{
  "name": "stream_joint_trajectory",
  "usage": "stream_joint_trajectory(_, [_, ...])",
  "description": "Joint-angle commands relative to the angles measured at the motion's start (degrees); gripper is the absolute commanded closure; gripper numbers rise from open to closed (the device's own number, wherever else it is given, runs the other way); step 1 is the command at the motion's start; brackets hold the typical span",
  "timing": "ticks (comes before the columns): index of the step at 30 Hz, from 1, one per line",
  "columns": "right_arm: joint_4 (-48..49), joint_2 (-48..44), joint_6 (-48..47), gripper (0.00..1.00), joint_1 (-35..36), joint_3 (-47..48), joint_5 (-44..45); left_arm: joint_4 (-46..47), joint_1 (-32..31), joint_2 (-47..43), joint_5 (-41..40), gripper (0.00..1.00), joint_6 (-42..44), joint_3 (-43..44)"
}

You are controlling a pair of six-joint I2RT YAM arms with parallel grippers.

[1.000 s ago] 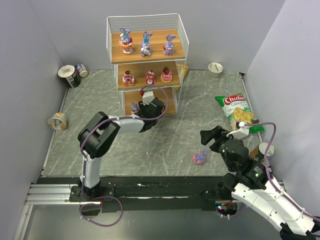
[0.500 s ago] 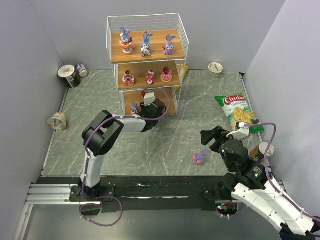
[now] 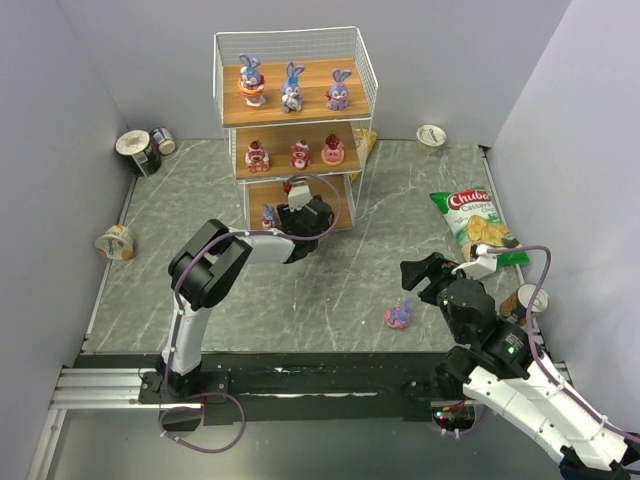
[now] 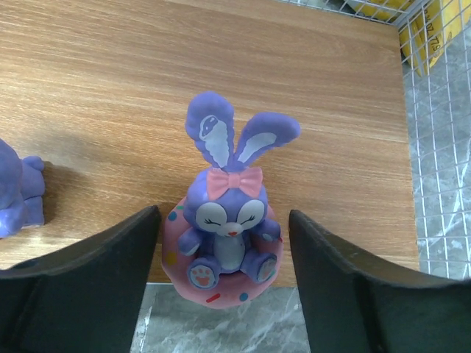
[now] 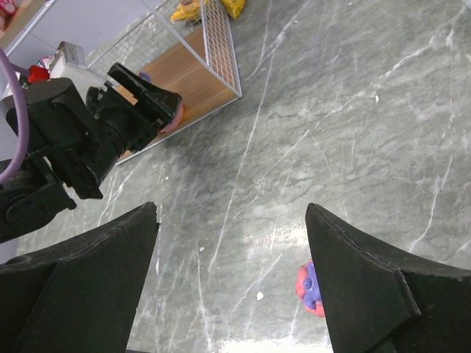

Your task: Place and organize the plastic toys onto the shelf

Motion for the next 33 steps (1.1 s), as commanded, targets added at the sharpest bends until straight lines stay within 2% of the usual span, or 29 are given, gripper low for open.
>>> stream_joint_trajectory(1, [2.1,-0.2,-0.7,0.12,-0.2,-0.1,0.8,1.1,0.8,-0.8,0.5,0.20,0.1,-0.4])
stream_joint_trajectory(7, [2.0,-0.4,-0.4,0.12,-0.2,-0.3,0.6,1.3,0.3,-2.0,0.4,0.12,0.1,-1.0])
stream_joint_trajectory(14, [2.1,-0.7,-0.1,0.12,-0.2,-0.9,0.5,1.2,-1.6,-3.8,0.0,0.13,-1.1,-2.7])
stream_joint_trajectory(18, [2.2,-0.8,-0.1,0.12,-0.1,-1.0,0.3,1.4,-2.4,-4.3,-0.1,0.17,-2.1,-3.5])
stream_joint_trajectory(24, [2.2,-0.9,-0.2,0.12,-0.2,-1.3,0.5,-0.5,-2.5,-2.9,-0.9,0.29,-3.0,-2.5])
stream_joint_trajectory(33, [2.7,-0.5,-0.3,0.12,-0.2,-1.5,0.8,-3.0,-1.9,-2.3,-4.2,0.34,-4.0,-1.8])
